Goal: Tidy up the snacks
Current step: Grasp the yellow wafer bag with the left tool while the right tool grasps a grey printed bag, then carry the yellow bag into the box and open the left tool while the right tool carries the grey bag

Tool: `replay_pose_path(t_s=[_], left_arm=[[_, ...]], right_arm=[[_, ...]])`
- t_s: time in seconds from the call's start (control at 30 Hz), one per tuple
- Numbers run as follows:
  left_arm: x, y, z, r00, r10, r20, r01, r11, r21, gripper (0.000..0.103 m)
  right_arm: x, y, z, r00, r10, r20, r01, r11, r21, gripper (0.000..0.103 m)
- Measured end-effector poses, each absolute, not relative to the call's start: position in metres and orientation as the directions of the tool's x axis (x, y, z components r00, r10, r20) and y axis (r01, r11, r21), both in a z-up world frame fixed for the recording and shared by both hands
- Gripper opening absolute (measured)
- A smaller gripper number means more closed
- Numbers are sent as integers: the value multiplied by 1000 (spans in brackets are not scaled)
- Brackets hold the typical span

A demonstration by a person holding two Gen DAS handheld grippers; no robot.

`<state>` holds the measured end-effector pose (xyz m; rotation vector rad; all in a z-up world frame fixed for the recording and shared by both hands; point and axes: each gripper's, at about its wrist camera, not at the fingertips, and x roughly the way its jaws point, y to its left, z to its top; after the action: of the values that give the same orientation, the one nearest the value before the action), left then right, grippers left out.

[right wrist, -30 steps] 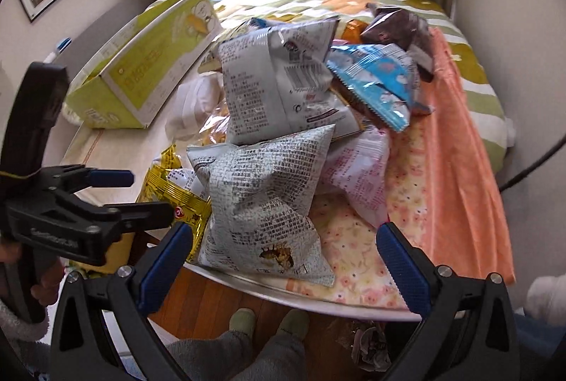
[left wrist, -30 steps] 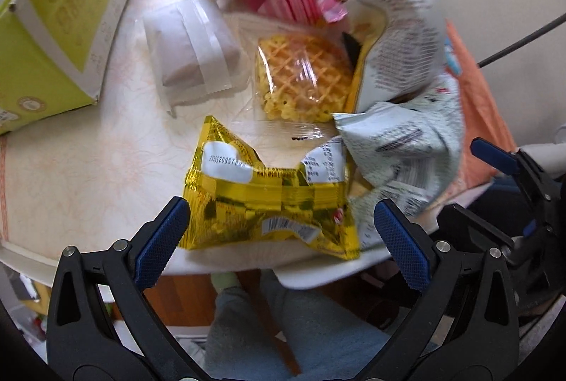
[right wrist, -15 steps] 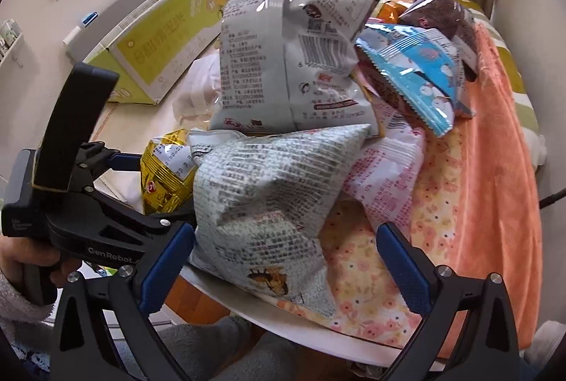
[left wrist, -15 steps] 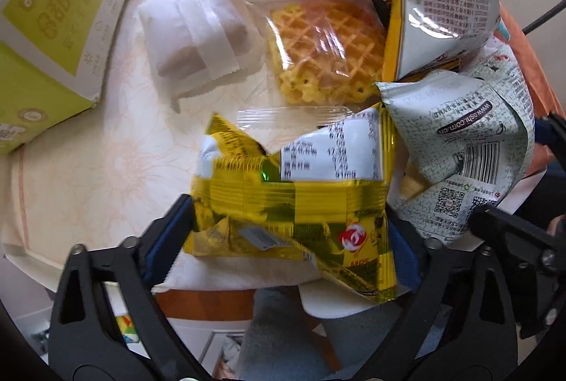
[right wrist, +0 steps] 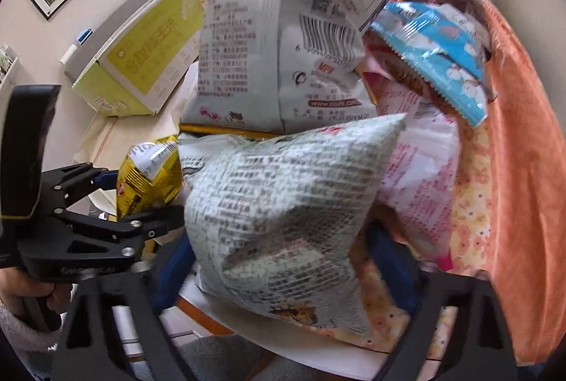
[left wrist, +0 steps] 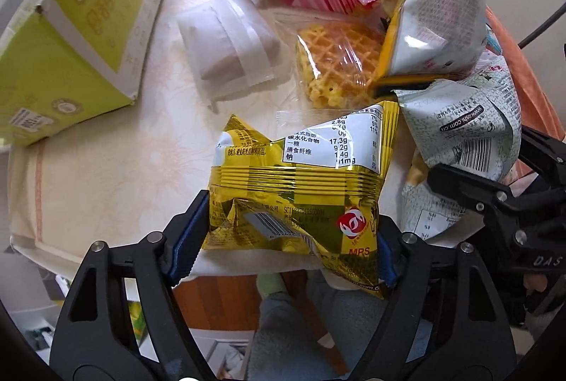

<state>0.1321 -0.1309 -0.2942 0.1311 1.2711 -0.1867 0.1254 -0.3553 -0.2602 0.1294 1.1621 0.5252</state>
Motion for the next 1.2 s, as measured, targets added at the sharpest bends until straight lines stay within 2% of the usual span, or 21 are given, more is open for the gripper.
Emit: replay_pose_path(t_s=[0.03,0.1,0.13,0.47,0.73,1.0,1.2], left_arm=[[131,-129,-291,286,-70,-956,210,978,-9,75],[127,-126,-285,295,-71,-953,206,979,-9,75],[125,-124,-282,302,-73,-951,205,979,-10,75],[107,-113,-218,401,-97,-911,200,980,-16,75],[117,-88,-151,546,-90,-833,123,992,-26,75],[159,-15,-100,621,-41,-783,58,998,-6,75],[210,50,-93,604,-26,-796,33,999,-7,75]], right_arm=[[124,-355,-259,303,452,-839,-326,876,354,70],[123,-355,-256,312,446,-839,-334,878,343,59],[120,-356,-254,321,442,-838,-335,880,336,59],[106,-361,-206,421,416,-806,-339,896,286,58],[120,-353,-141,497,439,-749,-408,880,245,58],[154,-292,-88,537,477,-696,-506,842,187,58],[192,-222,-67,537,492,-685,-514,835,197,58]])
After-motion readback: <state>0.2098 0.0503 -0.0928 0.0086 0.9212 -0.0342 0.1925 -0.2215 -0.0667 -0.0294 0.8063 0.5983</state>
